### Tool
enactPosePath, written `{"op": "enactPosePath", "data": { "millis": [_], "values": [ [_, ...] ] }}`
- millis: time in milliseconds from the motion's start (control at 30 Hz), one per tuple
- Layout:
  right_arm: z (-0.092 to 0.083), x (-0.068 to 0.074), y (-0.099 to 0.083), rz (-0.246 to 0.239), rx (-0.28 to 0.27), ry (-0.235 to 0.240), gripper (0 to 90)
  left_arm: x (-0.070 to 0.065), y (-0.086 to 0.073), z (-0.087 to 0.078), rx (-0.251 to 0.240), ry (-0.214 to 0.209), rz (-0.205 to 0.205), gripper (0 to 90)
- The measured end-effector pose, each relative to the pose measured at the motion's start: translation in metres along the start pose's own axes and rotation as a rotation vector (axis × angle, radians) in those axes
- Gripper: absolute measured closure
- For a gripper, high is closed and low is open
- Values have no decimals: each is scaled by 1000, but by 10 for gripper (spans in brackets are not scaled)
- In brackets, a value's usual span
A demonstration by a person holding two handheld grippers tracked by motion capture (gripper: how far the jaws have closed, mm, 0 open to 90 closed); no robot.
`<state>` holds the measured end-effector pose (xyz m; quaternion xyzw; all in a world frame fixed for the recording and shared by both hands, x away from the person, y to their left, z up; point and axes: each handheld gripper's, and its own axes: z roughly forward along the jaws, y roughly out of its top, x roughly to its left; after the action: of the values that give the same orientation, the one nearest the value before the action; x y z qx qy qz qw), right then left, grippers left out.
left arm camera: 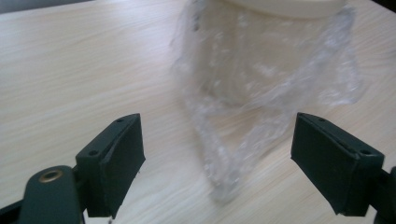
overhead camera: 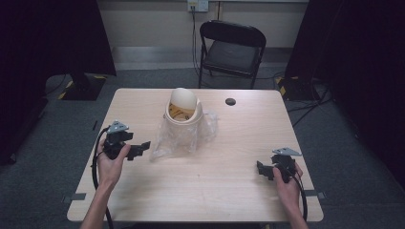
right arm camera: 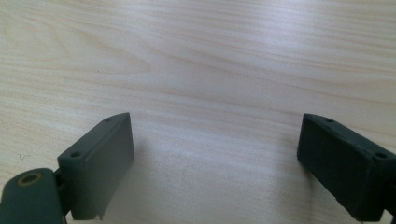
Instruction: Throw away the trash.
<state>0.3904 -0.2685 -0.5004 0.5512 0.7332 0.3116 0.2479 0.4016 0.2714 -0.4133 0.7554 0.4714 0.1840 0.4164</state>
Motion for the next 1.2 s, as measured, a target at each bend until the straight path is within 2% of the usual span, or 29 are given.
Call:
{"op": "enactPosePath", "data": {
  "millis": [333,400,500,533,600,667,700,767,867,1000,1033,1067,1167,1200],
  "values": [
    [0,0,0,0,0,0,102,11,-36,-8,48,21,-18,171],
    [0,0,0,0,0,0,102,11,-42,-8,70,36,-13,175],
    [0,0,0,0,0,0,103,6,-51,-7,114,54,28,177],
    [0,0,0,-1,0,0,102,4,-55,-7,111,66,30,177],
    [0,0,0,0,0,0,102,4,-63,-6,121,60,24,177],
    [0,0,0,0,0,0,102,7,-72,-3,161,83,34,178],
    [0,0,0,0,0,0,102,7,-75,-2,167,92,33,177],
    [0,0,0,0,0,0,102,10,-81,-1,175,81,14,177],
    [0,0,0,0,0,0,102,14,-90,1,198,92,12,177],
    [0,0,0,0,0,0,102,14,-96,1,196,100,17,172],
    [0,0,0,0,0,0,102,12,-97,1,191,95,24,172],
    [0,0,0,0,0,0,102,11,-98,0,195,110,45,171],
    [0,0,0,0,0,0,102,8,-102,2,159,113,28,155],
    [0,0,0,0,0,0,102,9,-103,2,151,118,40,146]
  ]
}}
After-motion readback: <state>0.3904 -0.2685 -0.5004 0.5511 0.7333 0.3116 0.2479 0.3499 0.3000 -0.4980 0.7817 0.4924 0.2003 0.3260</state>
